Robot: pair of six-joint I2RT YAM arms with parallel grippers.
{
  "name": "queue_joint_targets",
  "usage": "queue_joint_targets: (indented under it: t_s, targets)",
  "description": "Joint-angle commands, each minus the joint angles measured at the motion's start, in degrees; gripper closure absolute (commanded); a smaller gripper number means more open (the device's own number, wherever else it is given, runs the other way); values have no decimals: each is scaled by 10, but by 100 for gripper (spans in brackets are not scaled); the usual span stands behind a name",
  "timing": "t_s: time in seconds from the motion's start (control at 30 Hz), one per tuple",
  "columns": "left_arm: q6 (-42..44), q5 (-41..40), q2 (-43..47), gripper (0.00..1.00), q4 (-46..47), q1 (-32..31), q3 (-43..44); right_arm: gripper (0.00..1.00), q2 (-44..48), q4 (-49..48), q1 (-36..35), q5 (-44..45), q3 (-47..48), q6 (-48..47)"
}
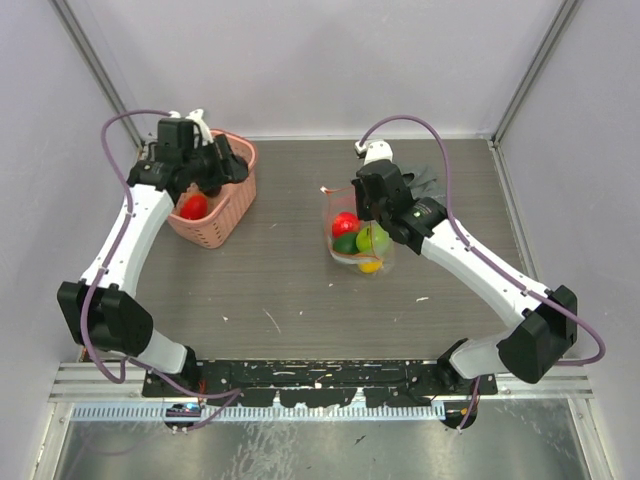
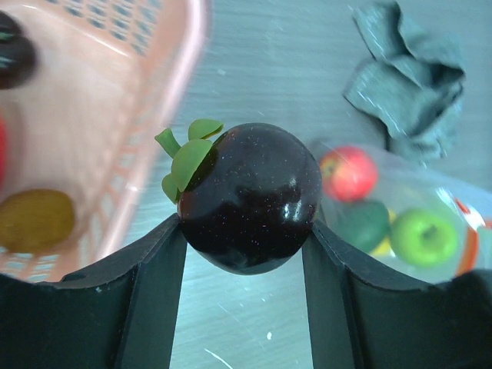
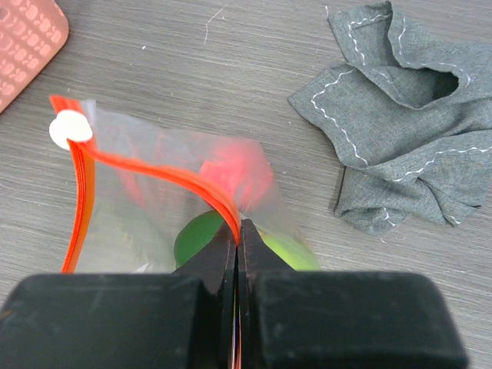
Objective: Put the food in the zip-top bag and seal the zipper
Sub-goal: Pick up the fake vegetable from the bin, then place the fake vegetable in the zipper food storage bag.
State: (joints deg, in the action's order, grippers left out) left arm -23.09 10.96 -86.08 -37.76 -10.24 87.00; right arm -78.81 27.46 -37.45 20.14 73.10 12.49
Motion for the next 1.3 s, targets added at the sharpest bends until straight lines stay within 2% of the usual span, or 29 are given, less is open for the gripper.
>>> queue_joint_targets:
  t_s: [0.0,0.27,0.6,0.83,1.27]
  targets:
    - [19,29,50,79,15,-74,-11,99,-6,-31,-2,-11,33,13]
    - [23,8,126,79,150,-171,-83,99,-12,-21,-2,-17,46,17]
    - [70,43,139,79,315,-277,-149,100,-13,-18,-2,-25,52,27]
    - [137,32,100,80,355,-328,-174,100,-14,-20,-2,-27,49,33]
    - [184,-44,33,77,322,-359,-175,100,-19,-25,-2,-27,51,29]
